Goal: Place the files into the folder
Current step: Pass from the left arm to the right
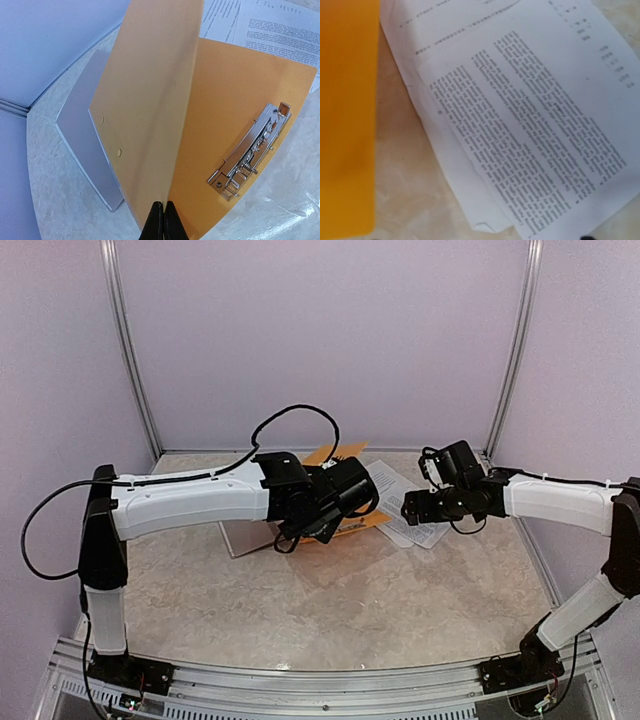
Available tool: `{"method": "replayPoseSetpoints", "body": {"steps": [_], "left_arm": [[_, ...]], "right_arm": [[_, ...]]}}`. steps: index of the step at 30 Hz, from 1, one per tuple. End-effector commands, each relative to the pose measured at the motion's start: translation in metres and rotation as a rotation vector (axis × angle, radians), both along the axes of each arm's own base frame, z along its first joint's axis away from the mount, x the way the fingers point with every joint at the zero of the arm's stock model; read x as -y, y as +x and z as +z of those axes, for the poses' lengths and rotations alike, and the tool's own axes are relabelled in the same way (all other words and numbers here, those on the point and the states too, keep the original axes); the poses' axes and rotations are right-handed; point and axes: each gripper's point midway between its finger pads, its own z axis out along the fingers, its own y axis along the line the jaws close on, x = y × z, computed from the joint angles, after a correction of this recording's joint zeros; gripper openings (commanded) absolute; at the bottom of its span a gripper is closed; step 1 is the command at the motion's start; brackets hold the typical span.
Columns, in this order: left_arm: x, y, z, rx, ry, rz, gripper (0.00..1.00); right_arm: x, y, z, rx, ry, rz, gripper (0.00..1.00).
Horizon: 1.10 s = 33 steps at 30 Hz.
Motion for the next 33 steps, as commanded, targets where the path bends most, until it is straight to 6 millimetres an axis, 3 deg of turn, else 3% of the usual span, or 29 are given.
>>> {"method": "replayPoseSetpoints", "body": {"steps": [1, 7, 13, 18, 24, 33], "left_arm": [[0.013, -0.006, -0.015, 0.011, -0.204, 0.075, 0.0], [-0.024, -0.025, -0.005, 0.05, -0.423, 0.241, 0.0], [-0.054, -0.043, -0.005, 0.072, -0.417, 0.356, 0.0], [-0.048, -0.052, -0.012, 0.063, -0.402, 0.309, 0.0], [-0.034, -0.059, -0.019, 0.066, -0.374, 0.205, 0.0], [-0.005, -0.065, -0.039, 0.055, -0.314, 0.035, 0.0]], "right_arm": [[0.006, -0.005, 0.008, 0.003, 0.007, 0.01, 0.83], [-0.01, -0.008, 0.001, -0.021, 0.065, 0.072, 0.83], [-0.047, -0.01, 0.012, -0.011, 0.224, 0.189, 0.84], [-0.087, -0.011, 0.05, 0.048, 0.413, 0.272, 0.89], [-0.117, -0.001, 0.088, 0.076, 0.502, 0.345, 0.9], [-0.15, 0.003, 0.105, -0.004, 0.629, 0.429, 0.9]]}}
